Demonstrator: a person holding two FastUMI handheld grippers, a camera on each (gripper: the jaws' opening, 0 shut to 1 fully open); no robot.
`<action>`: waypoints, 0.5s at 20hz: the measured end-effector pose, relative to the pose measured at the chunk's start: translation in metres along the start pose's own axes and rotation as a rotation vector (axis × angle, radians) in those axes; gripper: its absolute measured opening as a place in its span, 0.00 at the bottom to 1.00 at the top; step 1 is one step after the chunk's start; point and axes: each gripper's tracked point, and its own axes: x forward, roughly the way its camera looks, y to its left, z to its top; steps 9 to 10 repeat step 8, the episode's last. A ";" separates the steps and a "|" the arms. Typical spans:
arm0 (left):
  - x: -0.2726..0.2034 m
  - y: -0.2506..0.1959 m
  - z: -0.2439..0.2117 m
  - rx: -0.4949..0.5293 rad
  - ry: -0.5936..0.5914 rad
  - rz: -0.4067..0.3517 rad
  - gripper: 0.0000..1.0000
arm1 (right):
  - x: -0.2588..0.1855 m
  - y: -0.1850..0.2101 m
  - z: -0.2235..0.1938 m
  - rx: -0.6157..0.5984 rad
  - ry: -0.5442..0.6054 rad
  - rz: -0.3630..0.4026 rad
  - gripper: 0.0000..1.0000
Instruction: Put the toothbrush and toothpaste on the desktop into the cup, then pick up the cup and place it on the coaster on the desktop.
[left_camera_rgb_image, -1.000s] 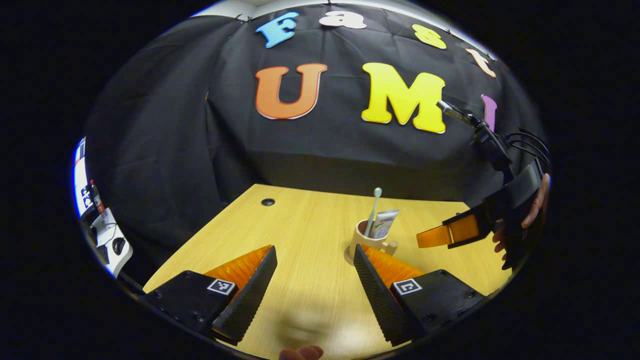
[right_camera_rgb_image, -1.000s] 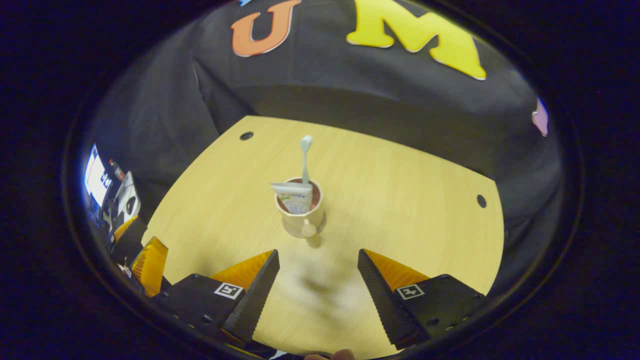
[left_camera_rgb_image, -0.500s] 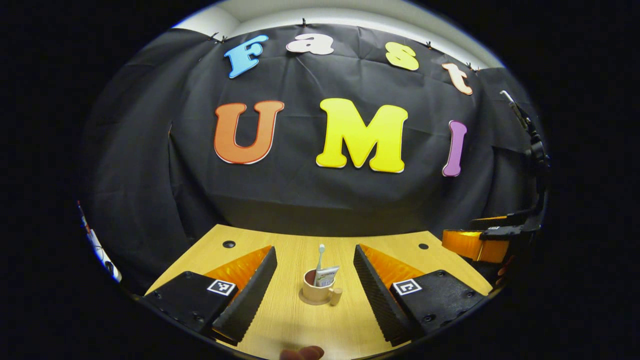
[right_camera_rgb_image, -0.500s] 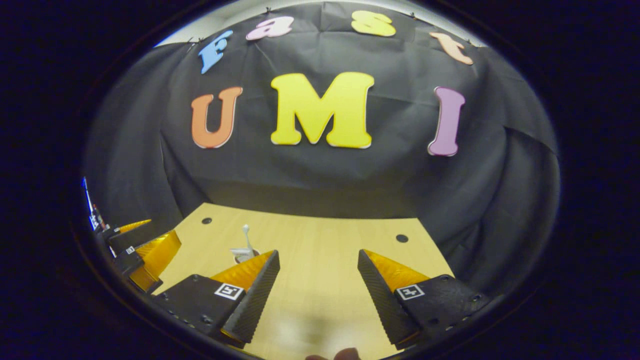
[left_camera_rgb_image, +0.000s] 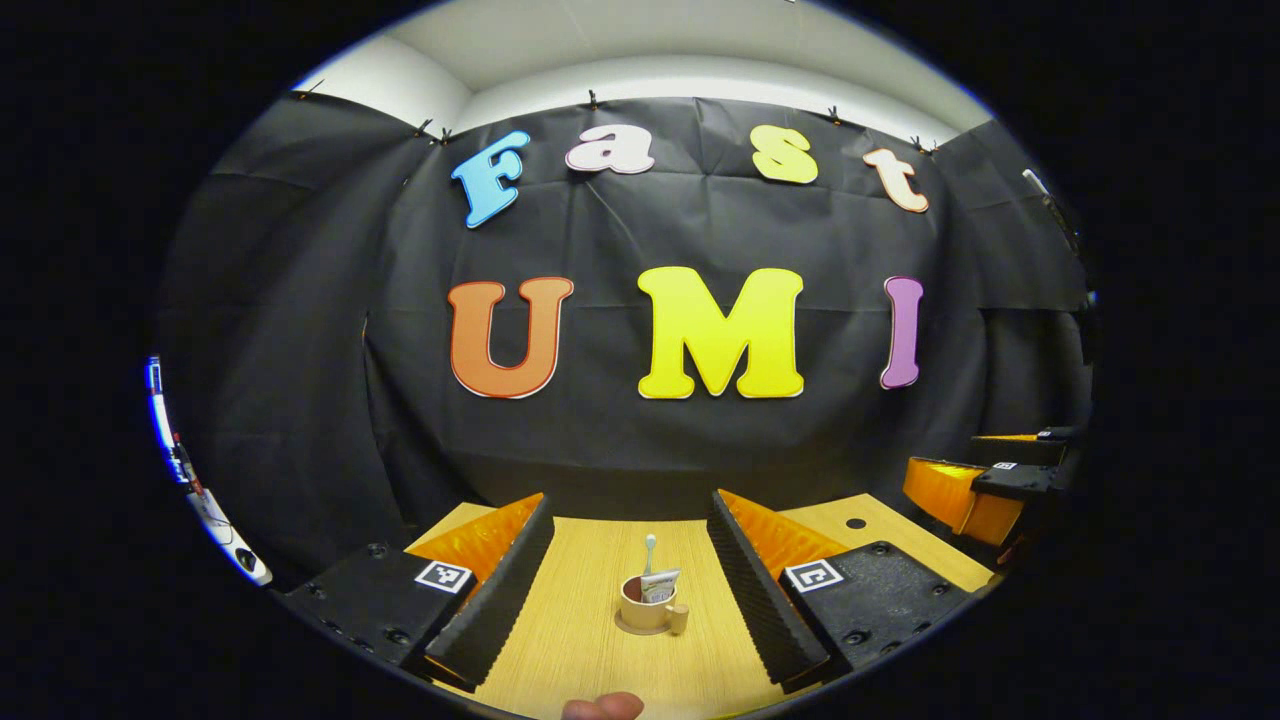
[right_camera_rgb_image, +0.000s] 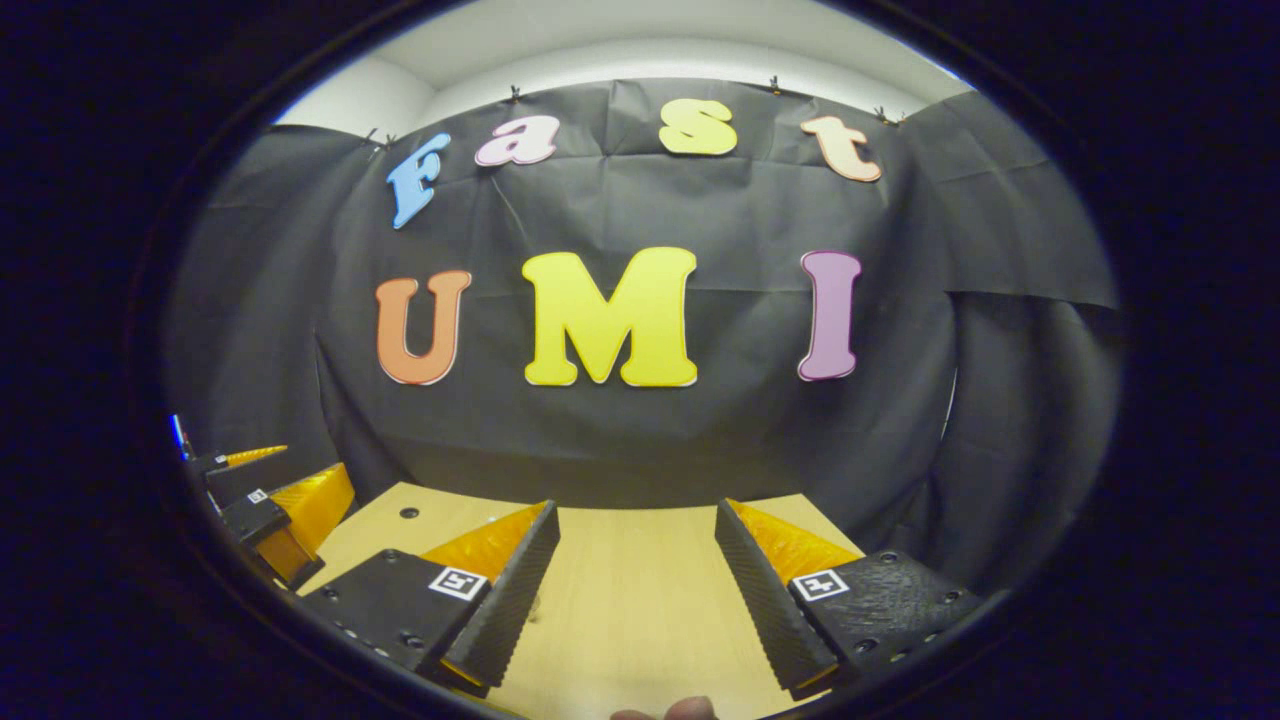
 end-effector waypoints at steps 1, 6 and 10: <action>-0.001 -0.005 0.002 0.003 -0.004 -0.004 0.98 | 0.000 0.002 -0.002 -0.009 0.000 0.010 0.95; 0.004 -0.018 0.004 0.003 -0.008 -0.013 0.97 | 0.002 0.001 -0.004 -0.027 -0.004 0.024 0.95; 0.005 -0.019 0.002 0.004 -0.003 -0.008 0.98 | 0.004 0.001 -0.004 -0.037 -0.005 0.028 0.95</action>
